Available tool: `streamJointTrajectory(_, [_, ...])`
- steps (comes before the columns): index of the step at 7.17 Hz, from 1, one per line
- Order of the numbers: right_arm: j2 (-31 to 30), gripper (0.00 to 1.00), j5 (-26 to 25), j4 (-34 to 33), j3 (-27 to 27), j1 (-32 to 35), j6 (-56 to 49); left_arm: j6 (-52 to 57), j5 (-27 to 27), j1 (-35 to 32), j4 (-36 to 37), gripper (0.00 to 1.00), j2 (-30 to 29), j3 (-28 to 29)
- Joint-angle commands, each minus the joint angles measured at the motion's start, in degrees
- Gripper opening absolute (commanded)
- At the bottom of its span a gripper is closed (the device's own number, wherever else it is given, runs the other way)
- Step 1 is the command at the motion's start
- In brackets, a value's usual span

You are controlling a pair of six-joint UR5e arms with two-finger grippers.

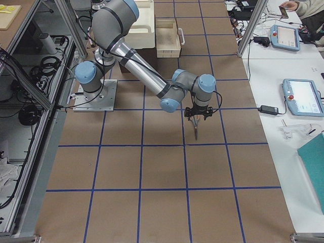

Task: Put scissors in drawer and close it
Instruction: 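Lower the right gripper and close it on the scissors' pivot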

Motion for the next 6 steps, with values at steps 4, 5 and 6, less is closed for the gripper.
streamJointTrajectory(4, [3.3,0.94,-0.2,-1.5,-0.2,0.0,-0.6,0.1,0.0,0.0,0.0,1.00,0.0,0.0])
streamJointTrajectory(5, [3.4,0.93,-0.3,-1.6,-0.2,0.0,-0.6,0.1,0.0,0.0,0.0,1.00,0.0,0.0])
streamJointTrajectory(6, [3.5,0.92,-0.8,-1.5,-0.2,0.0,-0.6,0.1,0.0,0.1,0.0,1.00,0.0,0.0])
